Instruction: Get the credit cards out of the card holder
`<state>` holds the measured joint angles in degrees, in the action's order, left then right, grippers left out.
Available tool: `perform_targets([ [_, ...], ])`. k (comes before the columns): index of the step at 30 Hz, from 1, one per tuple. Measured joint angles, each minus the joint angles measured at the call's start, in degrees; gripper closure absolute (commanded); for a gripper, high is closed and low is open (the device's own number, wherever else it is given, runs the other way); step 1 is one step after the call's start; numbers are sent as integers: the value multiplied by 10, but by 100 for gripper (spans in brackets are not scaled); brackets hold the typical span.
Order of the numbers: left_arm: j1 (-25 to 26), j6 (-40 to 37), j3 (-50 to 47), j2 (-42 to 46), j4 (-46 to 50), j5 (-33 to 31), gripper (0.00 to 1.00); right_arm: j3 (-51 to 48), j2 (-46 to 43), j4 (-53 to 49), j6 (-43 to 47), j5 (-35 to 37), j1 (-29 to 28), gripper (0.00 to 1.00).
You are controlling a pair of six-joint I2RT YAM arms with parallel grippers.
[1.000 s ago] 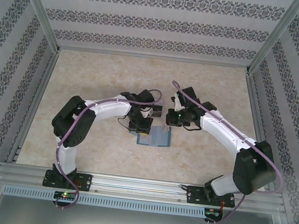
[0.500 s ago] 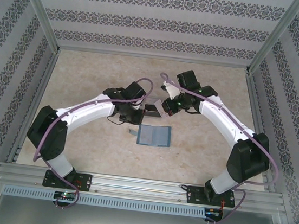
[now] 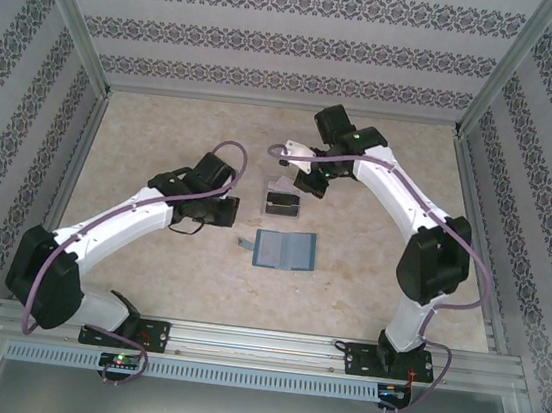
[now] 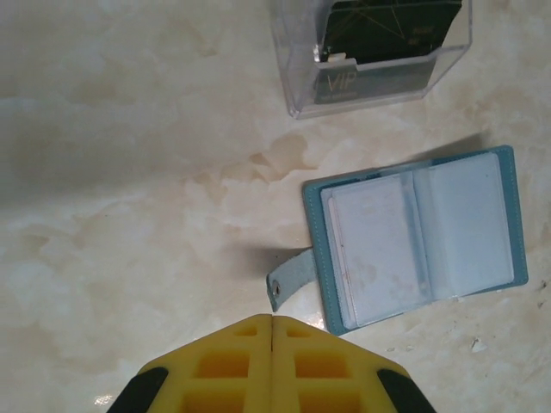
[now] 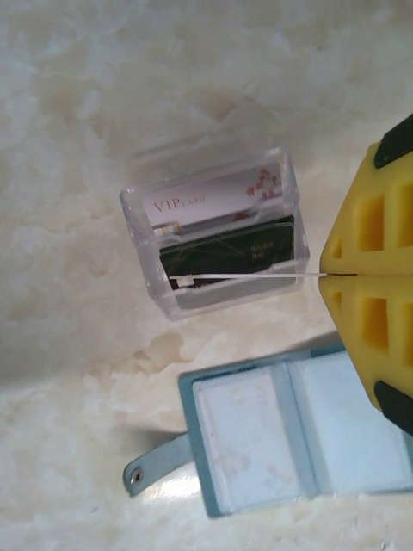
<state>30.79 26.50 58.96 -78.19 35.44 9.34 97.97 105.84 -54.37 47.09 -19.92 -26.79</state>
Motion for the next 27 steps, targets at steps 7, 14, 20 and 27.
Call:
perform_targets([
  [7, -37, 0, -44, 31, -43, 44, 100, 128, 96, -70, 74, 19, -1, 100],
  [14, -50, 0, -49, 37, -73, 81, 100, 263, 195, -147, 108, 33, -11, 100],
  [20, -64, 0, -57, 44, -81, 84, 100, 346, 260, -203, 121, 52, -17, 100],
  [27, -70, 0, -60, 48, -81, 84, 100, 376, 292, -230, 127, 70, -23, 100],
])
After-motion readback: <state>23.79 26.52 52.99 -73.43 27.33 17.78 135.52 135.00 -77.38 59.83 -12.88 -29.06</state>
